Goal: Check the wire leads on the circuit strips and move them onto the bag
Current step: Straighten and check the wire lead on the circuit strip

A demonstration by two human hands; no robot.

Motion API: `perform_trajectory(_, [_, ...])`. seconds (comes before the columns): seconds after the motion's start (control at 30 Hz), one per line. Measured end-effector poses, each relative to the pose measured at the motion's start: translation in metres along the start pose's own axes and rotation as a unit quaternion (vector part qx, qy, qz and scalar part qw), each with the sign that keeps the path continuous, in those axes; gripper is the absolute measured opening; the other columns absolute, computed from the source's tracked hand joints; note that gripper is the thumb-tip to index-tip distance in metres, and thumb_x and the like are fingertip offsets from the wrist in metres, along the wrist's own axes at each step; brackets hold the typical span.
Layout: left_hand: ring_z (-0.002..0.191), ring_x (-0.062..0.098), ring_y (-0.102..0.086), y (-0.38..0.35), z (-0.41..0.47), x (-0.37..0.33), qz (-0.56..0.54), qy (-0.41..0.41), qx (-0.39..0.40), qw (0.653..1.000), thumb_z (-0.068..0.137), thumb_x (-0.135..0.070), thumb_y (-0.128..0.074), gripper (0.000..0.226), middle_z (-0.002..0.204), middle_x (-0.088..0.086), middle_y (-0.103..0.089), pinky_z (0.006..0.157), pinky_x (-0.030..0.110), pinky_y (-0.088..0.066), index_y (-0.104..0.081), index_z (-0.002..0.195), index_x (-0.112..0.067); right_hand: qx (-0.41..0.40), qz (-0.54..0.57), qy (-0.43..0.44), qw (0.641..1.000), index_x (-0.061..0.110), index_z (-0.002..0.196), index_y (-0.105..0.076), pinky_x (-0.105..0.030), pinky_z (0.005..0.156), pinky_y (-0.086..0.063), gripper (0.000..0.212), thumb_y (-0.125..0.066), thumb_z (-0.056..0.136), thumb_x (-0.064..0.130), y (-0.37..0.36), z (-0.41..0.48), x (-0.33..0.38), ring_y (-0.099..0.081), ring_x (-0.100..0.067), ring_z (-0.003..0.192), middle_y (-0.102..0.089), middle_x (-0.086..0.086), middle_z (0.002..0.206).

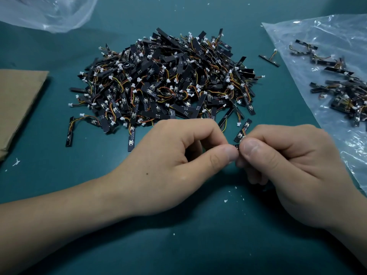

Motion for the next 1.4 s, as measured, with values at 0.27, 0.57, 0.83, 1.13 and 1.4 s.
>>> perform_trajectory(0.27, [0.05,0.004,-0.044,0.007,0.0,-0.004,0.024,-0.016,-0.031,0.999,0.093,-0.031,-0.066,0.022,0.056,-0.014,-0.049,0.052,0.01,-0.032,-0.063,0.074,-0.021,0.014,-0.014,0.002,1.0,0.026,0.073,-0.066,-0.023,0.051,-0.045,0.031,-0.05,0.1,0.032,-0.003,0.001,0.001,-0.062,-0.013,0.055,-0.065,0.009,0.062])
perform_trajectory(0.57, [0.052,0.004,-0.042,0.004,0.001,-0.002,-0.003,-0.01,-0.009,1.0,0.094,-0.028,-0.065,0.024,0.058,-0.009,-0.049,0.052,0.013,-0.033,-0.06,0.073,-0.017,0.008,-0.02,0.01,1.0,0.028,0.074,-0.066,-0.015,0.058,-0.043,0.03,-0.051,0.1,0.032,-0.003,0.003,0.004,-0.063,-0.008,0.059,-0.066,0.013,0.066])
perform_trajectory(0.83, [0.052,0.005,-0.043,0.006,0.0,-0.001,-0.01,-0.009,-0.019,1.0,0.093,-0.029,-0.066,0.022,0.058,-0.007,-0.051,0.052,0.017,-0.035,-0.062,0.074,-0.02,0.013,-0.006,0.002,1.0,0.025,0.074,-0.067,-0.016,0.057,-0.043,0.033,-0.05,0.101,0.031,-0.003,0.002,0.0,-0.063,-0.011,0.059,-0.067,0.01,0.067])
perform_trajectory(1.13, [0.053,0.008,-0.049,0.014,0.0,-0.002,0.016,-0.018,-0.068,0.997,0.094,-0.03,-0.065,0.013,0.063,-0.011,-0.057,0.053,0.017,-0.038,-0.067,0.084,-0.024,0.008,0.082,-0.042,0.996,0.018,0.083,-0.069,-0.025,0.054,-0.047,0.055,-0.04,0.105,0.06,-0.006,0.0,-0.01,-0.061,-0.017,0.055,-0.069,0.003,0.071])
perform_trajectory(1.4, [0.055,0.014,-0.055,0.012,-0.002,-0.008,0.06,-0.03,-0.066,0.996,0.096,-0.032,-0.063,0.012,0.067,-0.017,-0.058,0.054,0.014,-0.038,-0.068,0.09,-0.023,0.033,0.107,-0.072,0.991,0.018,0.07,-0.065,-0.022,0.052,-0.044,0.038,-0.048,0.096,0.041,-0.007,0.001,-0.018,-0.057,-0.016,0.05,-0.062,-0.006,0.058])
Point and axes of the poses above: each hand's wrist, its own z-axis towards the middle knuckle, its own y-axis out of the back of the hand, x = y × z, the point moved 10 cm from there along z, towards the middle knuckle
